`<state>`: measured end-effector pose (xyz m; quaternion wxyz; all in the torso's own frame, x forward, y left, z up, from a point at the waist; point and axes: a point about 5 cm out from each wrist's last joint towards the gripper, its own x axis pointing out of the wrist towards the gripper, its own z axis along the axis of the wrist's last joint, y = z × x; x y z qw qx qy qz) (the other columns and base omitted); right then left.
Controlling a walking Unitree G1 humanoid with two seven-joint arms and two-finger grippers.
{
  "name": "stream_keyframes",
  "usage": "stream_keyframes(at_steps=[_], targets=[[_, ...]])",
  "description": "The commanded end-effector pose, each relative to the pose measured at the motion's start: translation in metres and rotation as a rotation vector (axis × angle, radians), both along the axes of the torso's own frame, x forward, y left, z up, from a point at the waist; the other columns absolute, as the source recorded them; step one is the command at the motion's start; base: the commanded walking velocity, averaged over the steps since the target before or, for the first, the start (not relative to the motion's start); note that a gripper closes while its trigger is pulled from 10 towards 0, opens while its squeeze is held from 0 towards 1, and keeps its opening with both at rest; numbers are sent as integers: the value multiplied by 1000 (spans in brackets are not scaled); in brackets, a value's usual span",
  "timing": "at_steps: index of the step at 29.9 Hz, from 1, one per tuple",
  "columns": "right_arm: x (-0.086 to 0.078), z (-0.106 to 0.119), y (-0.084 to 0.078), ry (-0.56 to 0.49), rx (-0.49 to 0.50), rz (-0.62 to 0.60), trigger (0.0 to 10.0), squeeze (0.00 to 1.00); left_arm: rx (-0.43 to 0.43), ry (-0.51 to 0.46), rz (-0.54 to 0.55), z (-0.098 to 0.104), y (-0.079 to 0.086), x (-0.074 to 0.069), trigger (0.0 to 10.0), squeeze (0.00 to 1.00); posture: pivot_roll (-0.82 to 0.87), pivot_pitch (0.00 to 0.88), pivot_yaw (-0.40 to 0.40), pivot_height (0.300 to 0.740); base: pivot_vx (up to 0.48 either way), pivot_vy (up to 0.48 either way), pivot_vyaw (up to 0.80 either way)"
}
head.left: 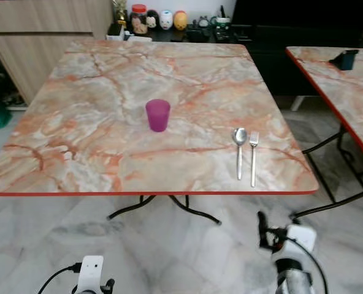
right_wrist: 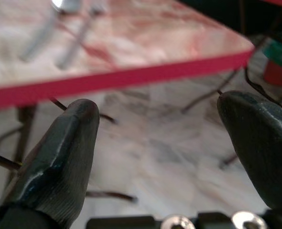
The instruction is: Setting the table
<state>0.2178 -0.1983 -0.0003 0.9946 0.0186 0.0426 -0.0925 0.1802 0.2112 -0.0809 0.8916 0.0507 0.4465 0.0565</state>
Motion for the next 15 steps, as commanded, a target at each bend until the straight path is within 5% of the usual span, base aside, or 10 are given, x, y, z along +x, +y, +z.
stream_keyframes(at_steps=[1,3,4,5,7,15], targets=[[-1,-1,5,-16,10,23,10000,0,8,16,-6,-2,0,-4,10000,0,-29,40,-70,740,0,0,0],[-1,0,5,-24,10,26,10000,0,8,17,-6,-2,0,-5,10000,0,-29,40,-70,740,0,0,0],[14,25,5,-119,-14,51,10000,0,7,19,-5,-3,0,-5,10000,0,-29,40,-69,740,0,0,0],[14,25,5,-119,-14,51,10000,0,7,19,-5,-3,0,-5,10000,0,-29,40,-69,740,0,0,0],[26,66,9,-189,-31,69,10000,0,6,21,-3,-3,0,-6,10000,0,-28,40,-69,740,0,0,0],[51,107,14,-329,-28,84,10000,0,5,16,-5,-3,-2,-5,10000,0,-33,40,-68,740,0,0,0]])
